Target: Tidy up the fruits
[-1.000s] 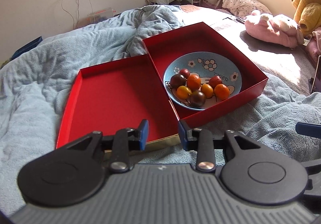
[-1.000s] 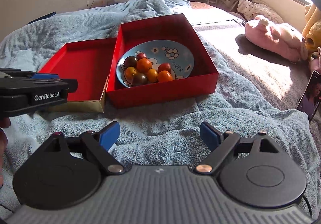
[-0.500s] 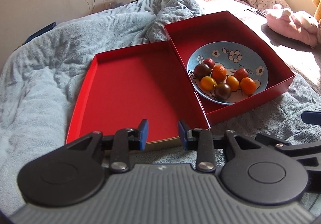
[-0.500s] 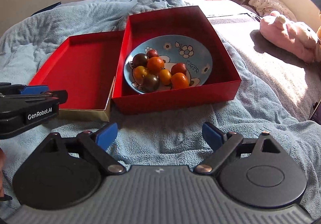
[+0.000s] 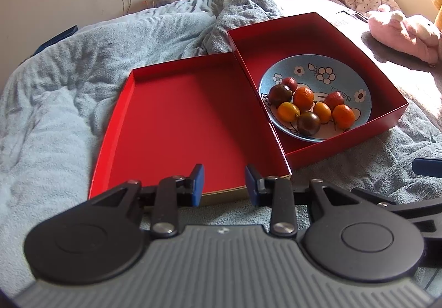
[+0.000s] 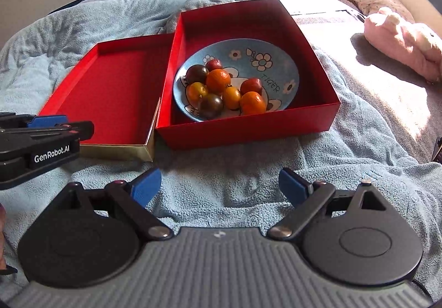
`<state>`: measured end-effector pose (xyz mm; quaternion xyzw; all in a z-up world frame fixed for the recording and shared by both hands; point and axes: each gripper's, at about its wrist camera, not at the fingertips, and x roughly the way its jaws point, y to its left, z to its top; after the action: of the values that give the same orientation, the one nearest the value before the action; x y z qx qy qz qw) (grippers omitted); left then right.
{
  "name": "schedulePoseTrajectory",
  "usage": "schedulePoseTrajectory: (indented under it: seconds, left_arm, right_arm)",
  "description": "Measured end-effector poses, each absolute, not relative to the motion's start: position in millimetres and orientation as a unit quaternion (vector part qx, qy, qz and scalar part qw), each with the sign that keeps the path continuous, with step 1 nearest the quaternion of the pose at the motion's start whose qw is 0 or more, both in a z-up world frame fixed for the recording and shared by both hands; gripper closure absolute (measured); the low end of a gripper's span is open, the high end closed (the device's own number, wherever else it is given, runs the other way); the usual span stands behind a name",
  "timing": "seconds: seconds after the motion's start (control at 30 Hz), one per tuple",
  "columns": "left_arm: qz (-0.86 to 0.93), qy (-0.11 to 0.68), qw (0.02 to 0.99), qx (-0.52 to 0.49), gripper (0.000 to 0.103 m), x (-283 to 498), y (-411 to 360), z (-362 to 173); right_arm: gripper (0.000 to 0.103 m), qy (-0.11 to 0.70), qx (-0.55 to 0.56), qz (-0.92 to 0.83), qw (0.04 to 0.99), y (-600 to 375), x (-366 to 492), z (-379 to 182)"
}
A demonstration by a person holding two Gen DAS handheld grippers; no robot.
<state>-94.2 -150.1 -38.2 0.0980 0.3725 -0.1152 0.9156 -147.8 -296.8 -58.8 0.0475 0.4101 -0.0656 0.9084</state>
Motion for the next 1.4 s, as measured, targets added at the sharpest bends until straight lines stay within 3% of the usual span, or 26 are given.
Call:
schedulePoseTrajectory:
  seconds: [1.4]
  left_arm:
    - [-0.111,0.374,0.916,0.097,0.067,-94.8,-147.9,-39.6]
  right_arm:
    - [0.008,0.411,0.048,-0.056,0.908,-292.3,-149.1,-62.9]
